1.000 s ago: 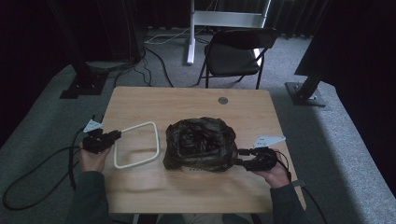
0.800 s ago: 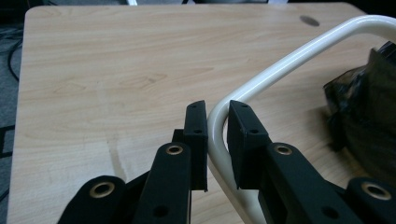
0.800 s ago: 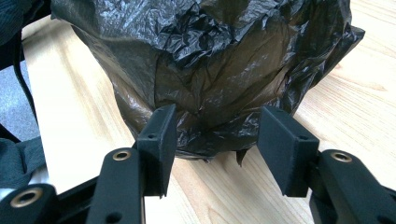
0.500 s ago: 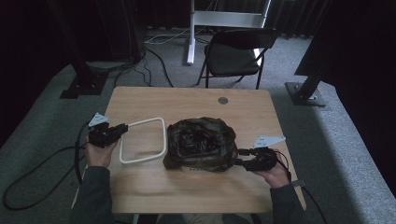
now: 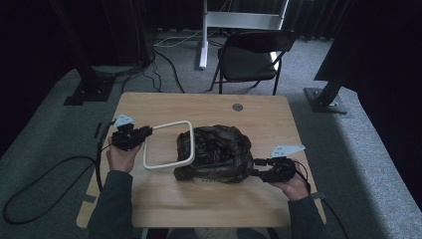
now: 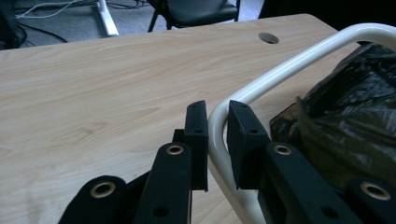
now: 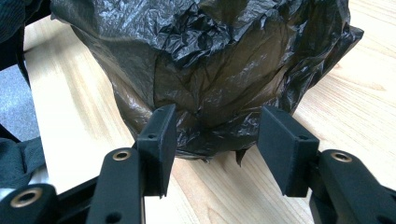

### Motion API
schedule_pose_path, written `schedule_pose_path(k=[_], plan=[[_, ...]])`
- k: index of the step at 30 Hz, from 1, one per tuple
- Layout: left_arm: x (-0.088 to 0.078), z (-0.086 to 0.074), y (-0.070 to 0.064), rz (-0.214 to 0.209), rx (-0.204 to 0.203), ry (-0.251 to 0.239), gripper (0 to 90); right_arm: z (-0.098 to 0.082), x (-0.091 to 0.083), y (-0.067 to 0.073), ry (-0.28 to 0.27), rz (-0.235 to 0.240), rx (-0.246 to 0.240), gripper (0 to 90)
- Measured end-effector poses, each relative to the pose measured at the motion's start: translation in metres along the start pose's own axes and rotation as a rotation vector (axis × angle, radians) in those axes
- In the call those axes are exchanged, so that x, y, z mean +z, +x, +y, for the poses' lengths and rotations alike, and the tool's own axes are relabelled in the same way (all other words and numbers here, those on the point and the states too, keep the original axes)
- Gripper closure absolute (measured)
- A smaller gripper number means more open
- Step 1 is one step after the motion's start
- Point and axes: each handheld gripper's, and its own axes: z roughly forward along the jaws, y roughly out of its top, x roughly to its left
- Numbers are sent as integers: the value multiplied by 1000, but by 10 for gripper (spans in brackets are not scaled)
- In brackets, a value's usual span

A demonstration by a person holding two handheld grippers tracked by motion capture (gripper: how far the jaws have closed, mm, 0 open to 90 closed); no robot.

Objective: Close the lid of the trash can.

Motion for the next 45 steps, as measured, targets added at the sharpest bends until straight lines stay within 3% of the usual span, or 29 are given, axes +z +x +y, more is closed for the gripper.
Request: schedule_pose_path(k=[15,30,45], plan=[[26,17,-41,-31,39,33,793,0,-2,0,-4,-2,0,471],[33,21,-61,-5,73,55,792,0,-1,0,-3,-1,-2,471],[34,31,-76,-40,68,37,793,0,-2,0,-5,-1,-2,471]])
